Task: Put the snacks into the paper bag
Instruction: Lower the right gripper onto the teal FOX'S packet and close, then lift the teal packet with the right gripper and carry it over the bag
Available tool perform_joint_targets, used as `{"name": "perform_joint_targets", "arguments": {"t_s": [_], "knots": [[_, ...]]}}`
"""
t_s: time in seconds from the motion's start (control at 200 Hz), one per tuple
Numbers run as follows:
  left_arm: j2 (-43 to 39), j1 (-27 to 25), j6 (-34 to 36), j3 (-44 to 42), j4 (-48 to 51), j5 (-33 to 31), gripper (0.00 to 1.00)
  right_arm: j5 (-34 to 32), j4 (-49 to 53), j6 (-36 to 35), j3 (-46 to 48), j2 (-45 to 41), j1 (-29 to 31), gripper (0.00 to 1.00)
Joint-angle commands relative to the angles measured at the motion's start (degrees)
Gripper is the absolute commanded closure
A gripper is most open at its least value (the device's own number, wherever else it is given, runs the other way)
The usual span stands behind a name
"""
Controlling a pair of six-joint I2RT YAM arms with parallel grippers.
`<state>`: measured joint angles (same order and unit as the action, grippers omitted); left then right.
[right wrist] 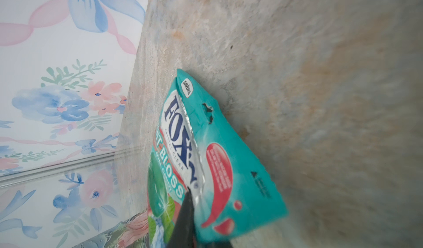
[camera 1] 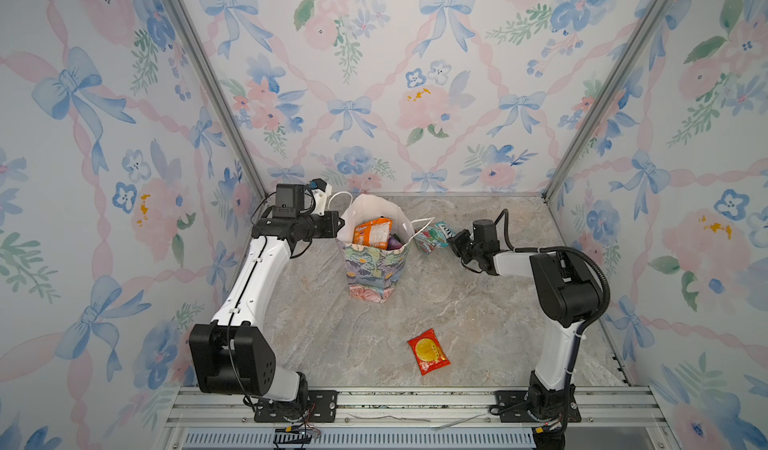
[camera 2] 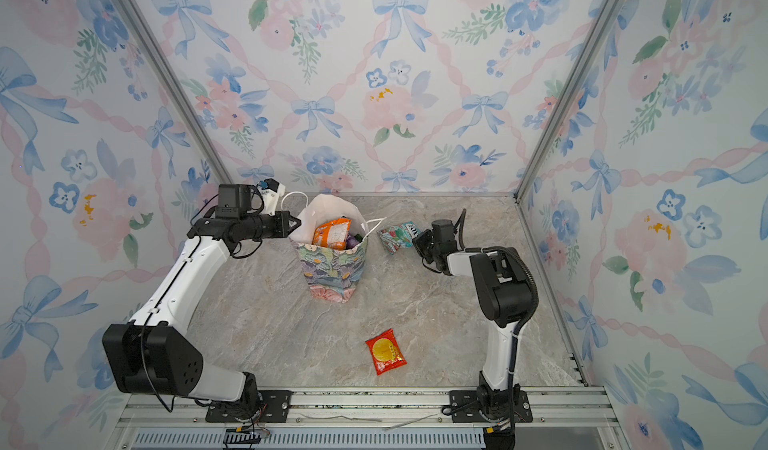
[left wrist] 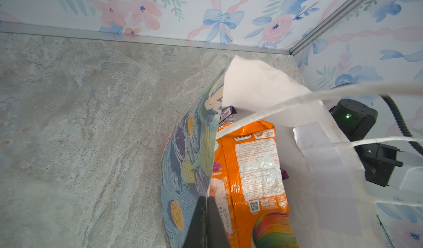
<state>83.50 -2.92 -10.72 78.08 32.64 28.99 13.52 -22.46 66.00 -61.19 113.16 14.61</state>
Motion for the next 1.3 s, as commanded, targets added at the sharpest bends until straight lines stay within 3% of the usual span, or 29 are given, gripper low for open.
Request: {"name": "perform_joint_targets", "arguments": {"t_s": [0.0,0.29,0.72,1.015,1.295], "knots": [[0.0,0.3,1.1,-1.4,1.9,-0.3,1.00,2.9,2.0,-2.9,-0.6,-5.6,-0.6,1.00],[-0.1,0.4,1.0,-1.4,1.8,-0.1,1.00,5.3,8.4,-6.4,-1.4,-15.5,-0.6,1.00],[0.1,0.4,0.9,-1.3,1.8,0.1,1.00,1.3,30.5,-23.3,-15.2,-28.4,1.9,1.00],[-0.2,0.3,0.8,-1.4,1.8,0.3,1.00,-2.9,37.4,-31.9,-30.3,-26.9,6.8,1.00],[-0.4,0.3,0.8,-1.4,1.8,0.2,1.00,-3.1,40.1,-34.6,-41.3,-22.2,9.9,1.00]]}}
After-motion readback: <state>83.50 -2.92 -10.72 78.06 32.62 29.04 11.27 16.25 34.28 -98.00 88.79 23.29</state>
